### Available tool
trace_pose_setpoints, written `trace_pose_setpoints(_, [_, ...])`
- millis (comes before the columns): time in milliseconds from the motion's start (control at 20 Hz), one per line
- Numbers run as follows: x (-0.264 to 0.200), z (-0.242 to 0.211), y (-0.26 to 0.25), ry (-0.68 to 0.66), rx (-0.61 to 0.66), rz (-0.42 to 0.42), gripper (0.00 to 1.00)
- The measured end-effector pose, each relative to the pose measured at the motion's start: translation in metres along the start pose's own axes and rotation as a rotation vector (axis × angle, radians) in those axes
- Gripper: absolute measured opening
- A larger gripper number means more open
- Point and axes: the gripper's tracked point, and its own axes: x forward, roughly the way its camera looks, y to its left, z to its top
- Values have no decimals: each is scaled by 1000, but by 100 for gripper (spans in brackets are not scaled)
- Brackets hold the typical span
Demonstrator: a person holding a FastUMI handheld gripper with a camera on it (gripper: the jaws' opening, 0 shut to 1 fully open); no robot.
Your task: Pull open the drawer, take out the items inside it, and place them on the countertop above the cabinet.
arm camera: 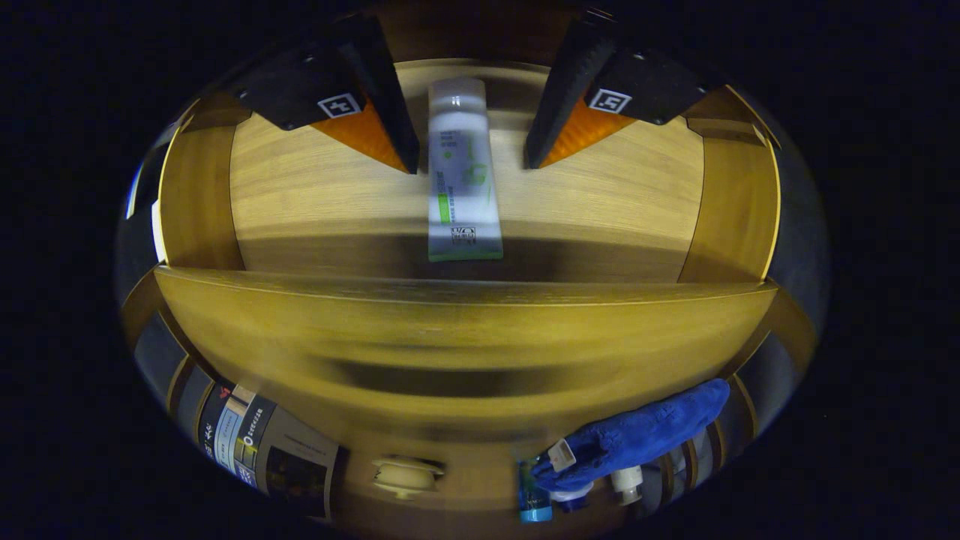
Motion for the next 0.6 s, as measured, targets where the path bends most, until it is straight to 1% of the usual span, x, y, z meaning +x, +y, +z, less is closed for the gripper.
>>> trace_pose_setpoints(100, [4, -5, -6, 20, 14, -12, 74])
trace_pose_setpoints(250, [3, -4, -3, 18, 45, 3, 59])
trace_pose_setpoints(300, [0, -1, -2, 8, 49, 5, 59])
trace_pose_setpoints(450, [-10, 10, -1, -25, 59, -9, 51])
trace_pose_setpoints(500, [-10, 0, 0, -35, 63, -9, 48])
trace_pose_setpoints(550, [-12, 8, 1, -40, 74, 4, 46])
trace_pose_setpoints(600, [-18, 8, 6, -46, 90, 28, 46])
